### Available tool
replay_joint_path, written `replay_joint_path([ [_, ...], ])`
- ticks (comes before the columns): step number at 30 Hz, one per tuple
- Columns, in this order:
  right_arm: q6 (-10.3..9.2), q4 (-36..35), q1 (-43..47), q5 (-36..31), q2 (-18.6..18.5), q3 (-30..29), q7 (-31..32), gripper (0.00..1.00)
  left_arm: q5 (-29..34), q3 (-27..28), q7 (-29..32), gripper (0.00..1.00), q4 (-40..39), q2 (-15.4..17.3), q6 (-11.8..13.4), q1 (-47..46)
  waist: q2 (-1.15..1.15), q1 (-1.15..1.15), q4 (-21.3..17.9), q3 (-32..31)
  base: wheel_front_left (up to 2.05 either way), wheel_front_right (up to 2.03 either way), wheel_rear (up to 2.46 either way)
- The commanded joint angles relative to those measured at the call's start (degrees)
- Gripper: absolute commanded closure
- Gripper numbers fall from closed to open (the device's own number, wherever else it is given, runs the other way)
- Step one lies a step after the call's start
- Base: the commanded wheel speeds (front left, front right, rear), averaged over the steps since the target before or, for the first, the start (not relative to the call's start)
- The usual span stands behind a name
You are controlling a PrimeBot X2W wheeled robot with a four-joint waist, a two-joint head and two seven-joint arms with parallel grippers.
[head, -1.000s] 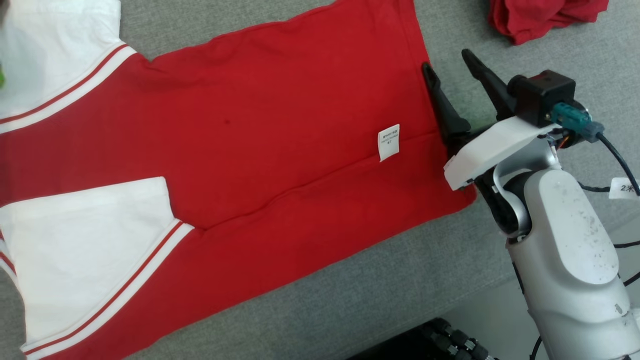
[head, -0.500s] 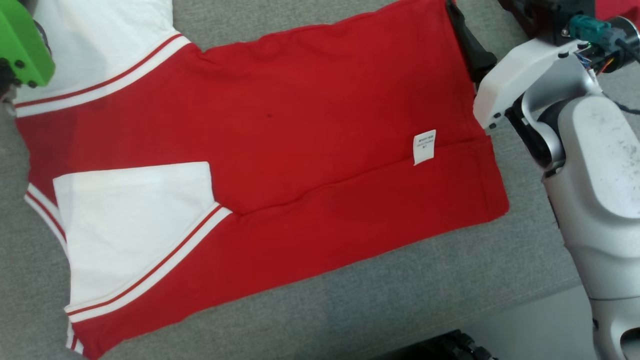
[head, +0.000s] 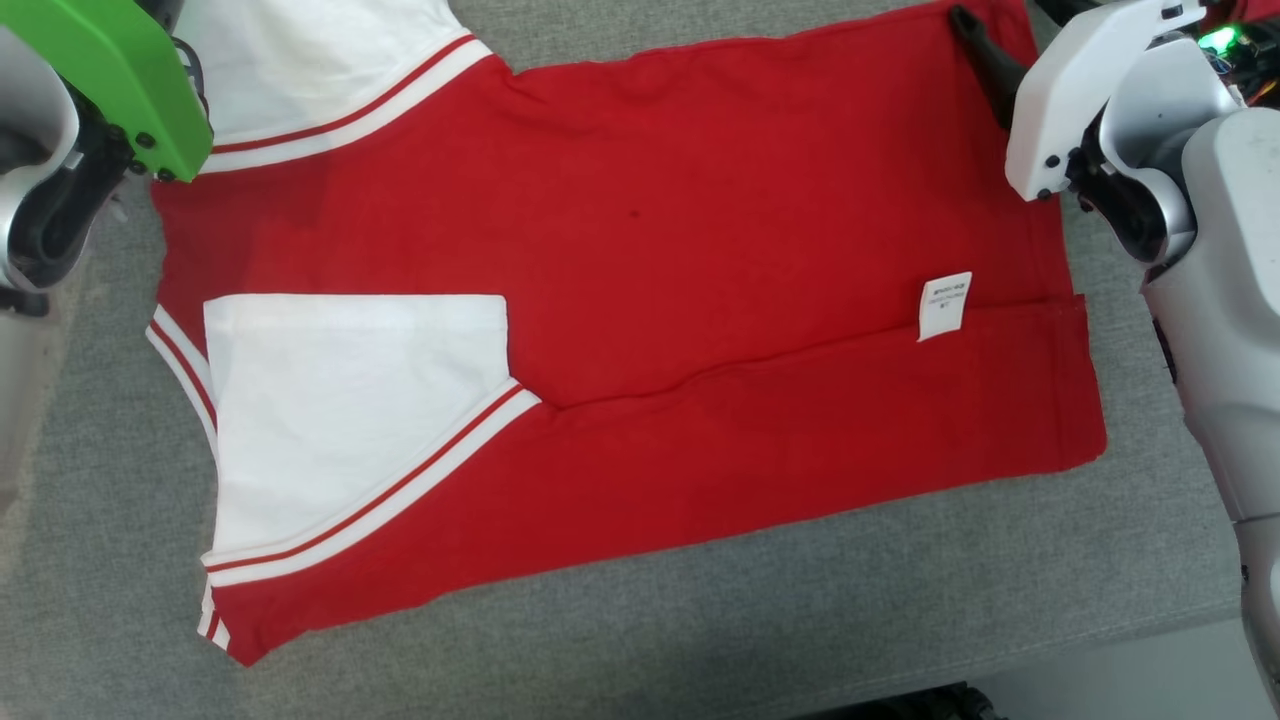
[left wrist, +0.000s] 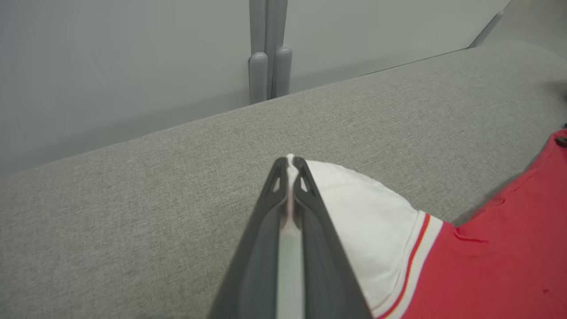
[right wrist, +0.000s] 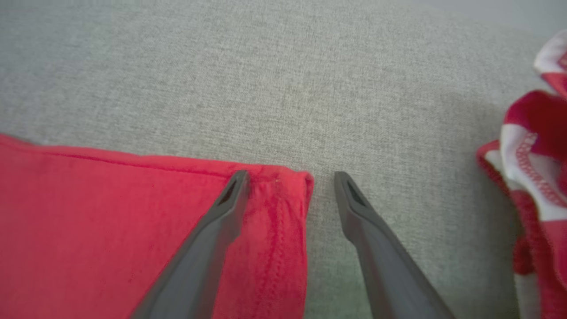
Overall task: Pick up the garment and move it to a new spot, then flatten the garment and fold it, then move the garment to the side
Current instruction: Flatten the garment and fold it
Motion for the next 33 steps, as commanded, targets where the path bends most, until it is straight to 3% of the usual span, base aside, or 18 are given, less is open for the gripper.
replay_joint_path([
  [1, -0.06, 1.1, -0.5, 1.1, -0.1, 0.2, 1.0, 0.56, -0.6, -0.4, -0.5, 1.0, -0.1, -0.2, -0.2, -1.4, 0.0, -0.01, 0.2, 0.0, 0.0, 0.0, 0.0],
  [2, -0.06, 1.5, -0.4, 1.7, -0.2, 0.4, 1.4, 0.65, -0.7, -0.6, -0.7, 1.0, -0.1, -0.2, -0.2, -1.4, 0.0, -0.01, 0.2, -0.1, 0.0, 0.0, 0.0],
  [3, -0.06, 1.8, -0.5, 2.2, -0.5, 0.6, 1.6, 0.82, -0.7, -0.9, -0.8, 1.0, -0.1, -0.1, -0.2, -1.5, 0.0, -0.01, 0.2, -0.2, 0.0, 0.0, 0.0],
  [5, -0.06, 2.2, -0.7, 2.9, -0.7, 0.9, 1.6, 1.0, -0.9, -1.4, -1.1, 1.0, 0.1, 0.0, -0.2, -1.6, 0.0, -0.01, 0.2, -0.4, 0.0, 0.0, 0.0],
  [18, -0.08, 5.6, -0.8, -1.4, 0.0, 0.9, -12.7, 1.0, -3.5, -5.0, -6.7, 1.0, -0.2, 1.0, -0.3, 0.2, 0.0, -0.01, 1.1, -4.9, 0.0, 0.0, 0.0],
  [25, -0.07, 3.3, 6.7, -1.4, -2.0, 2.0, -18.9, 1.0, -6.8, -5.6, -12.4, 1.0, -6.1, 3.4, -0.2, 10.9, 0.0, -0.01, 2.7, -10.2, 0.0, 0.0, 0.0],
  [33, -0.07, -3.0, 19.6, -1.6, -2.2, -1.8, -22.4, 1.0, -9.3, -4.9, -18.7, 1.0, -14.5, 5.3, 3.3, 27.7, 0.0, -0.01, 3.8, -15.8, 0.0, 0.0, 0.0],
])
